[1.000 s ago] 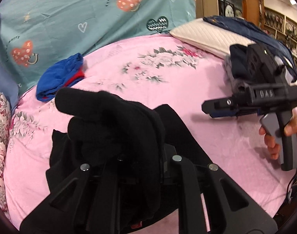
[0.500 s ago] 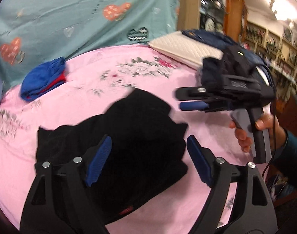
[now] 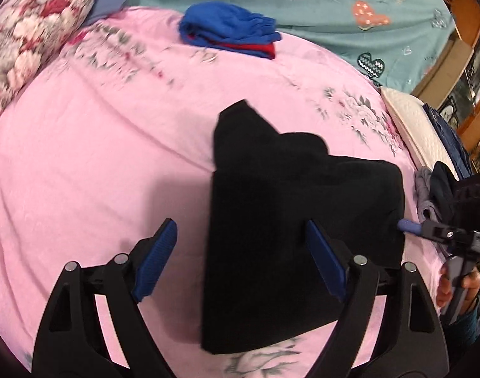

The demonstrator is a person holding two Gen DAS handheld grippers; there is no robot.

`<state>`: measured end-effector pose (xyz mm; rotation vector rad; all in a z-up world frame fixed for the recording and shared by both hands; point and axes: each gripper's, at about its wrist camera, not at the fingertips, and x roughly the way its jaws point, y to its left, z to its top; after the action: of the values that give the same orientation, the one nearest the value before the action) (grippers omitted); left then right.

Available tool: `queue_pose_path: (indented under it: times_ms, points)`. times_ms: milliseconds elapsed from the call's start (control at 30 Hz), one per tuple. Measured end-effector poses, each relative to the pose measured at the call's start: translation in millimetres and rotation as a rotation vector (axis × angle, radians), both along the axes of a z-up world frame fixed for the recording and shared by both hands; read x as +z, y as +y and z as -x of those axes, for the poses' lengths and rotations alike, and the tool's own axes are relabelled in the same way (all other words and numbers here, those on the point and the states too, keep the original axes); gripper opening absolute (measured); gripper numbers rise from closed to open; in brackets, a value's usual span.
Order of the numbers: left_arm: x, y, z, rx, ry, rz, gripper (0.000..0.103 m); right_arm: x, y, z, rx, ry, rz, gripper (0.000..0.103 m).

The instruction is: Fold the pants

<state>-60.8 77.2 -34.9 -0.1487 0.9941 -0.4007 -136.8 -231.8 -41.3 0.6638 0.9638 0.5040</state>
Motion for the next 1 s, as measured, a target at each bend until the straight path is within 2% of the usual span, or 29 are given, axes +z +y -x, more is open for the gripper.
queue_pose_path:
  times_ms: [67,133,200,300,367,433,533,600,733,767,800,833,933,1000]
  points:
    - [-0.9,9.9,0.9,0.006,0.004,0.017,0.085,17.0,3.1,1.8,0.002,0.005,0.068,0.085]
    - [-0.2,11.1,3.4,-0.011,0.000,0.028,0.085,48.1,13.3,-1.3,0.013,-0.074,0.175,0.087]
    - [-3.5,6.2,7.9,-0.032,-0.003,0.001,0.085,75.9,36.4,-14.8,0.099,-0.161,0.256,0.087]
    - [-11.7,-5.0,17.0,-0.074,-0.008,-0.062,0.085,93.9,83.1,-47.9,0.241,-0.238,0.360,0.087]
    - [-22.4,-11.3,20.3,-0.095,0.000,-0.124,0.085,91.9,119.1,-77.7,0.322,-0.247,0.416,0.087]
    - [-29.7,-12.5,23.4,-0.109,-0.002,-0.145,0.085,84.2,144.6,-103.9,0.374,-0.231,0.456,0.086]
    - [-32.4,-10.2,24.1,-0.130,-0.005,-0.122,0.085,67.2,175.7,-141.3,0.431,-0.186,0.510,0.074]
    - [-34.5,-8.2,20.4,-0.139,0.008,-0.099,0.085,52.1,187.1,-161.7,0.457,-0.134,0.507,0.070]
    - [-37.6,-5.9,16.5,-0.165,0.018,-0.065,0.083,25.5,207.3,-190.4,0.504,-0.068,0.497,0.070]
    - [-37.4,-5.1,17.1,-0.175,0.019,-0.054,0.077,19.6,212.1,-193.7,0.515,-0.050,0.491,0.069]
    - [-37.2,-3.9,17.7,-0.183,0.021,-0.044,0.072,13.6,218.8,-196.6,0.534,-0.033,0.493,0.043]
    - [-37.1,-2.3,18.3,-0.186,0.020,-0.040,0.070,10.2,224.7,-197.2,0.564,-0.008,0.498,0.012]
    - [-37.3,1.1,18.8,-0.177,0.023,-0.029,0.050,23.9,239.6,-196.6,0.610,-0.086,0.567,0.010]
    - [-38.0,1.9,17.6,-0.167,0.023,-0.031,0.040,41.3,235.3,-211.9,0.541,-0.131,0.546,0.009]
